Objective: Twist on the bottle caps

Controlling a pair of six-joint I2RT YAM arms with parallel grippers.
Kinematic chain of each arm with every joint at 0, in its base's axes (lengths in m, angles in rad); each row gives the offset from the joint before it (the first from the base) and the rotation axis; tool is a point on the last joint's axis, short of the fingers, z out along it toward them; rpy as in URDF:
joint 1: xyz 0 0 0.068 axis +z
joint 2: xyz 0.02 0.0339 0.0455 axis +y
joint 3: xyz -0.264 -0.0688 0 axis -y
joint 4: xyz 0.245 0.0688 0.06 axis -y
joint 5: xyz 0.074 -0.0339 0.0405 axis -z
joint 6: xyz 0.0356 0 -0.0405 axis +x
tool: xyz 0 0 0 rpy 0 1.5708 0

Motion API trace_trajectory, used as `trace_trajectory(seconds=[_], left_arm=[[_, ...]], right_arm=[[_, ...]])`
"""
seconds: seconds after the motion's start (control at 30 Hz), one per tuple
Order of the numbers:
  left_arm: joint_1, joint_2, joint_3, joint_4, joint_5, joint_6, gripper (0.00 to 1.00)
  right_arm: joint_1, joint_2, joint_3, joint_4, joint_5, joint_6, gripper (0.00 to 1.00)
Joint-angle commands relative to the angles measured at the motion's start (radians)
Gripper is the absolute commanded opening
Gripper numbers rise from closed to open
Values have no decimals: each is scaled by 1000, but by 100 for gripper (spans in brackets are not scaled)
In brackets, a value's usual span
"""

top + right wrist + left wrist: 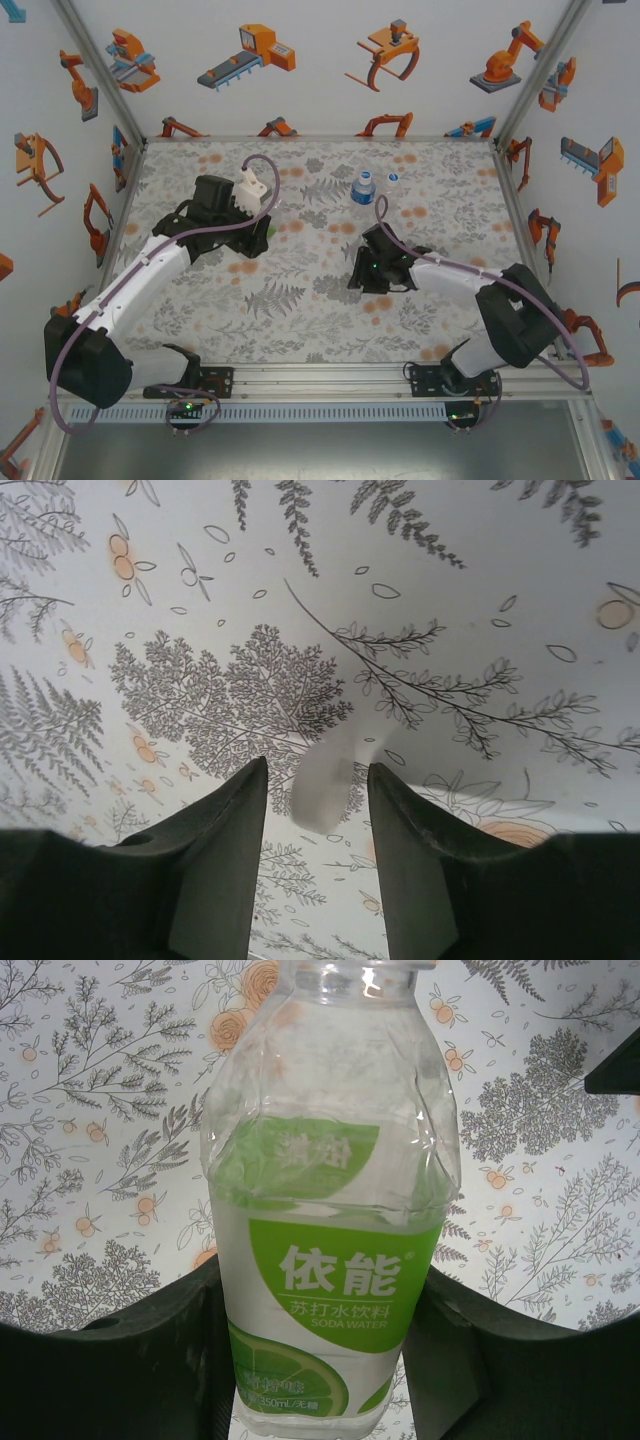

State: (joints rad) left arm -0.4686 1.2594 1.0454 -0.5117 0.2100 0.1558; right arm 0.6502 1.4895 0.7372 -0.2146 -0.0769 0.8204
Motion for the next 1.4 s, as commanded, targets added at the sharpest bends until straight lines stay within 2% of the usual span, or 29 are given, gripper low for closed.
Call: trace_trajectory(seconds=[0.0, 0.37, 0.7, 0.8, 0.97, 1.37], left_arm=[[6, 10, 22, -7, 18, 17, 3], [7, 17, 25, -9, 22, 16, 3], [6, 21, 27, -12, 24, 16, 3], [5, 22, 29, -15, 26, 17, 3], [6, 21, 28, -17, 23, 16, 3], [7, 18, 30, -19, 22, 16, 3]], right_arm=[[25, 25, 82, -126, 100, -36, 46], [46, 93, 113, -135, 93, -57, 42], [67, 123, 137, -66, -2, -90, 40], [99, 155, 199, -126, 14, -121, 41], [137, 163, 276, -262, 143, -140, 45], [164, 205, 330, -282, 127, -152, 44]])
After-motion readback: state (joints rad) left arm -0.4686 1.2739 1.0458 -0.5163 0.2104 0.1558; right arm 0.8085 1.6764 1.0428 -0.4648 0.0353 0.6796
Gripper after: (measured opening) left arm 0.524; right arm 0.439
